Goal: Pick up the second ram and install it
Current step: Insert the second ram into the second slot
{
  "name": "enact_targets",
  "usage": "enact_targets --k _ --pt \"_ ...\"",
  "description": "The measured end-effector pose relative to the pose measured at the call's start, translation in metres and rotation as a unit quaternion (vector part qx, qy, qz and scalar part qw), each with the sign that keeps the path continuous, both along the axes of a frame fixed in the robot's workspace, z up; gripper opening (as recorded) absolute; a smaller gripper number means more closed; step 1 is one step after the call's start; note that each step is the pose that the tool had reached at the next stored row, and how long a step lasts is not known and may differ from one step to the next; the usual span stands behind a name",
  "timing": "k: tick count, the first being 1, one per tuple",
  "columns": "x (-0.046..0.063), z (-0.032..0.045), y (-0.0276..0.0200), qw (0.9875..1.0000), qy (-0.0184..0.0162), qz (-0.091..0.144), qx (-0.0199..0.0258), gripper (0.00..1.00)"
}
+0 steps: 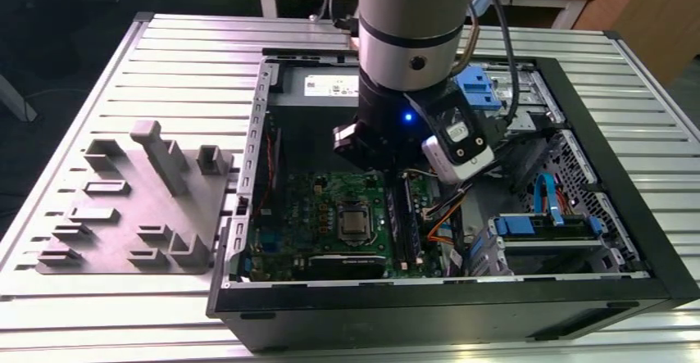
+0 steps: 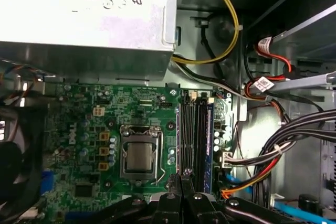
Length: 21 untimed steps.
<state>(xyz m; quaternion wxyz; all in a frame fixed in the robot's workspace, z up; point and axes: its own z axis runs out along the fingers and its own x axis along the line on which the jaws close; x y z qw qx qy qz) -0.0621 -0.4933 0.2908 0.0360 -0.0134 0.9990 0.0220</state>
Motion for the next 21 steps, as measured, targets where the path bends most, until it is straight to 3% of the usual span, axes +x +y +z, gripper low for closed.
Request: enact_targets --k 10,21 --pt "0.004 -0.0174 0.0001 1.0000 0.0000 0.000 0.0000 0.08" --pt "0.011 -0.0275 0.0001 1.0000 0.0000 0.000 0.0000 0.08"
